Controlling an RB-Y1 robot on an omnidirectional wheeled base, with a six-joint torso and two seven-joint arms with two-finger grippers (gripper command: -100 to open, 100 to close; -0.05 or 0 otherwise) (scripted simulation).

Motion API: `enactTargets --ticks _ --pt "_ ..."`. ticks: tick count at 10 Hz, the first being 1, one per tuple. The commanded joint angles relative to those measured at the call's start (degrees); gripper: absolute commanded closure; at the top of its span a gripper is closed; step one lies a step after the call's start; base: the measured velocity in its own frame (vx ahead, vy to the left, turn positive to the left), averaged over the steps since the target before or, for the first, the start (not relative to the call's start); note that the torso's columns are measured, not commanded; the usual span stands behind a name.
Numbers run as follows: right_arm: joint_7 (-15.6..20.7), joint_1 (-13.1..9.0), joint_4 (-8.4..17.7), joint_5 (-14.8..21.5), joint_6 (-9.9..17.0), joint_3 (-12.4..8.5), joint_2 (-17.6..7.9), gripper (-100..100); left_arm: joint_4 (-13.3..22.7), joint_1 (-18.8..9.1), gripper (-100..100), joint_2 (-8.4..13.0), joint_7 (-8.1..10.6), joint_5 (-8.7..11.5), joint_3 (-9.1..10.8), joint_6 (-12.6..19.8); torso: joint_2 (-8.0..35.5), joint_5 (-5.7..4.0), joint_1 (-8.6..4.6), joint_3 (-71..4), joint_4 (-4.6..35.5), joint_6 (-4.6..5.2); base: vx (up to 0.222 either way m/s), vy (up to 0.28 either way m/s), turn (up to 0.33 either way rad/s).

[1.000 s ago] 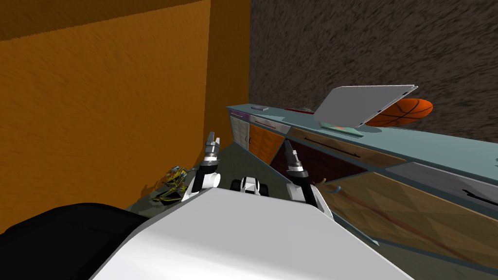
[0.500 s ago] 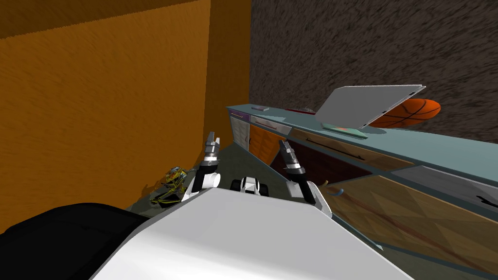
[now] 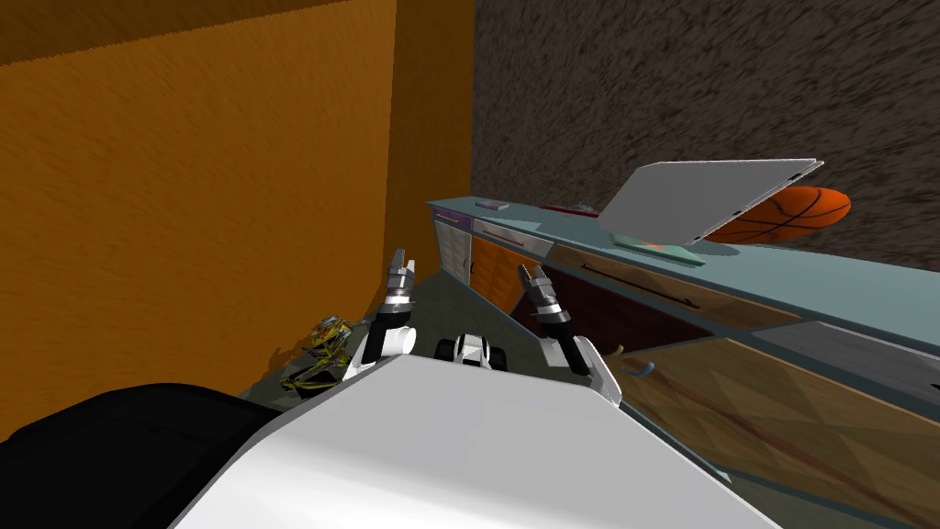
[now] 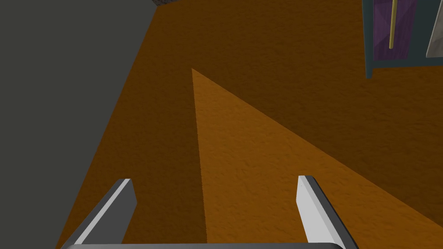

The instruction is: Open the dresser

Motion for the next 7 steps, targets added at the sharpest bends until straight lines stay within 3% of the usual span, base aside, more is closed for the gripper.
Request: enactTargets --ticks 1,7 --pt "4.34 -2.14 1.05 2.62 2.76 0.66 -1.79 -100 0.00 0.00 0 0.00 0.00 0.00 0.00 0.00 -0.02 0.00 -0.02 -0.01 0.00 -0.01 0.047 0.003 0.013" --pt "12.58 -5.34 3.12 6.41 6.73 1.69 -4.62 -100 0.00 0.00 0 0.00 0.00 0.00 0.00 0.00 -0.08 -0.01 -0.02 -0.05 -0.02 -0.01 0.034 0.005 0.008"
